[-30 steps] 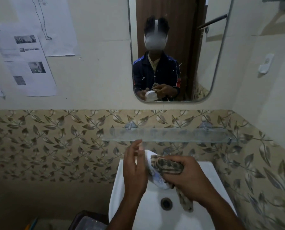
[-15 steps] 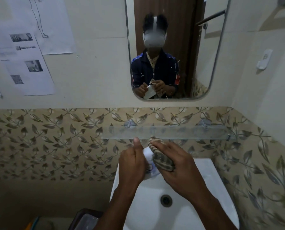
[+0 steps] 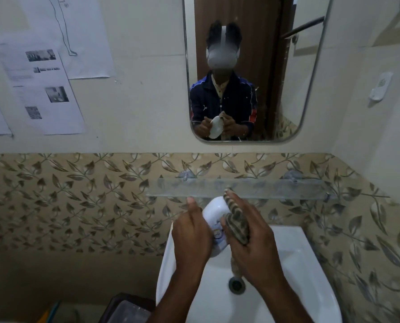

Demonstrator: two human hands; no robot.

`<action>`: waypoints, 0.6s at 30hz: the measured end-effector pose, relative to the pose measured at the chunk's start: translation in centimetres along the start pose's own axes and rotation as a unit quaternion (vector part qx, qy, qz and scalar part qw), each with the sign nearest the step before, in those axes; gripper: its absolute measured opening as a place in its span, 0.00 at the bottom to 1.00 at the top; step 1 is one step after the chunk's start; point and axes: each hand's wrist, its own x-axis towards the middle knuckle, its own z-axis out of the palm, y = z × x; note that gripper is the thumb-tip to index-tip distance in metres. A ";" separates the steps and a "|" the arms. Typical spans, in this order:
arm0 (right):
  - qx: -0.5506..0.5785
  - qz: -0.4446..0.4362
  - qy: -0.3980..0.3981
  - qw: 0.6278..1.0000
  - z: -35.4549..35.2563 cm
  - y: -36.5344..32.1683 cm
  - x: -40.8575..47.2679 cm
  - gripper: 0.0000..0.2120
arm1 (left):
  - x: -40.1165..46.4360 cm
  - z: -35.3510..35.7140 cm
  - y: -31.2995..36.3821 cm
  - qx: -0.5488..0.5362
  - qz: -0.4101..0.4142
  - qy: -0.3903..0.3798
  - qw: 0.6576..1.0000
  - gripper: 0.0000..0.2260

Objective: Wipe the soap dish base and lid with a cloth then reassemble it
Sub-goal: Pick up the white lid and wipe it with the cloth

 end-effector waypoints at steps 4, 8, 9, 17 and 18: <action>-0.188 -0.111 -0.090 0.972 -1.3 -0.6 1.6 0.24 | -0.4 0.4 -0.4 0.021 0.086 -0.055 0.995 0.35; 0.002 0.031 -0.008 0.999 -0.2 -0.8 1.0 0.18 | -0.6 1.0 1.0 -0.199 -0.260 -0.003 0.945 0.31; 0.058 0.082 0.008 0.995 0.2 -0.7 0.6 0.19 | -0.6 1.3 1.0 -0.239 -0.320 -0.014 0.917 0.28; 0.029 0.051 -0.102 0.993 -1.7 -0.9 1.9 0.18 | 0.2 1.0 1.2 -0.136 -0.006 -0.070 0.988 0.27; -0.004 0.026 -0.089 0.996 -1.7 -1.4 2.2 0.17 | 0.5 1.1 1.4 -0.114 0.031 -0.079 0.990 0.27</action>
